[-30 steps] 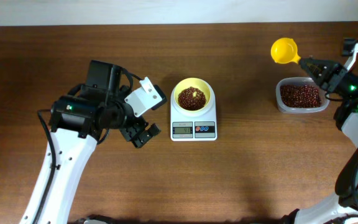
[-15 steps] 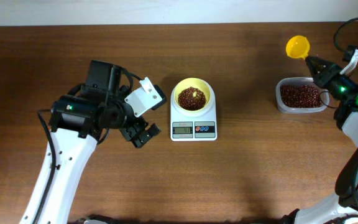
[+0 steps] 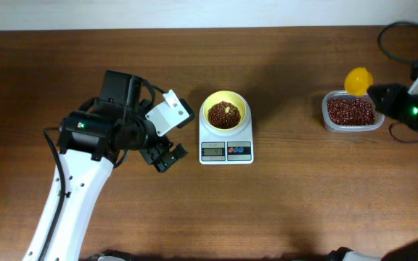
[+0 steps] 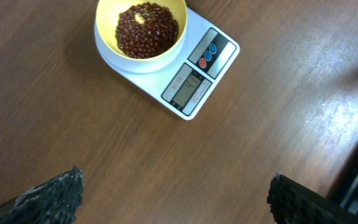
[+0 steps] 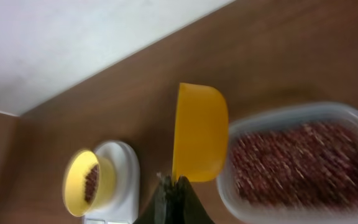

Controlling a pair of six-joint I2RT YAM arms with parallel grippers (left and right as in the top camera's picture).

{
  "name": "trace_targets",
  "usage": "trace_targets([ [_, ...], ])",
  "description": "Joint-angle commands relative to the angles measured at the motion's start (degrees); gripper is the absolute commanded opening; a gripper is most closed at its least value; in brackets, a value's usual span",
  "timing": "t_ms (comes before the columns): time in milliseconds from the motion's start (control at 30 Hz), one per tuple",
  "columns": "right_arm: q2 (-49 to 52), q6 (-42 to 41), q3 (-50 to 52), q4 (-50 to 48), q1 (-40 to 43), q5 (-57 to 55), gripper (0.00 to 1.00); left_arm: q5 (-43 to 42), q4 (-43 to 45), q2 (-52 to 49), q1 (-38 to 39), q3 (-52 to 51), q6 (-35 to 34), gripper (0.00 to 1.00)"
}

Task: Scoop item into bowl and weigh 50g on scale
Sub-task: 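Dip the scoop into the red beans again and scoop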

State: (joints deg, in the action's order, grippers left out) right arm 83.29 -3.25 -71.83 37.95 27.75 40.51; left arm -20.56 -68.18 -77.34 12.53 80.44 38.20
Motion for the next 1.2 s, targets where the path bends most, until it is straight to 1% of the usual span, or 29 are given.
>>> trace_targets([
  [0, -5.7, 7.5, -0.5, 6.0, 0.0, -7.1, 0.04, 0.0, 0.0, 0.2, 0.1, 0.0, 0.5, 0.99],
  [67, -7.1, 10.7, -0.5, 9.6, 0.0, -7.3, 0.04, 0.0, 0.0, 0.2, 0.1, 0.0, 0.5, 0.99],
  [100, -6.9, 12.0, -0.3, 10.8, 0.0, -9.5, 0.04, 0.0, 0.0, 0.2, 0.1, 0.0, 0.5, 0.99],
  [200, -5.4, 16.7, 1.2, 10.9, 0.0, -14.2, 0.04, 0.0, 0.0, 0.2, 0.1, 0.0, 0.5, 0.99],
  [300, -3.1, 17.7, 1.2, 8.9, 0.0, -17.4, 0.04, 0.0, 0.0, 0.2, 0.1, 0.0, 0.5, 0.99],
  [467, 3.3, 17.8, 1.2, 5.5, -2.4, -19.0, 0.04, 0.0, 0.0, 0.2, 0.1, 0.0, 0.5, 0.99],
  [533, 6.3, 17.8, 1.2, 3.8, -4.8, -22.8, 0.04, 0.0, 0.0, 0.2, 0.1, 0.0, 0.5, 0.99],
  [700, 10.3, 17.8, 1.2, 1.2, -6.9, -24.9, 0.04, 0.0, 0.0, 0.2, 0.1, 0.0, 0.5, 0.99],
  [800, 12.4, 17.8, 1.2, 0.6, -8.3, -32.0, 0.04, 0.0, 0.0, 0.2, 0.1, 0.0, 0.5, 0.99],
  [1000, 13.6, 17.8, 1.2, 0.3, -12.5, -32.2, 0.04, 0.0, 0.0, 0.2, 0.1, 0.0, 0.5, 0.99],
  [1167, 13.6, 17.8, 1.2, 0.9, -12.9, -32.2, 0.04, 0.0, 0.0, 0.2, 0.1, 0.0, 0.5, 0.99],
])
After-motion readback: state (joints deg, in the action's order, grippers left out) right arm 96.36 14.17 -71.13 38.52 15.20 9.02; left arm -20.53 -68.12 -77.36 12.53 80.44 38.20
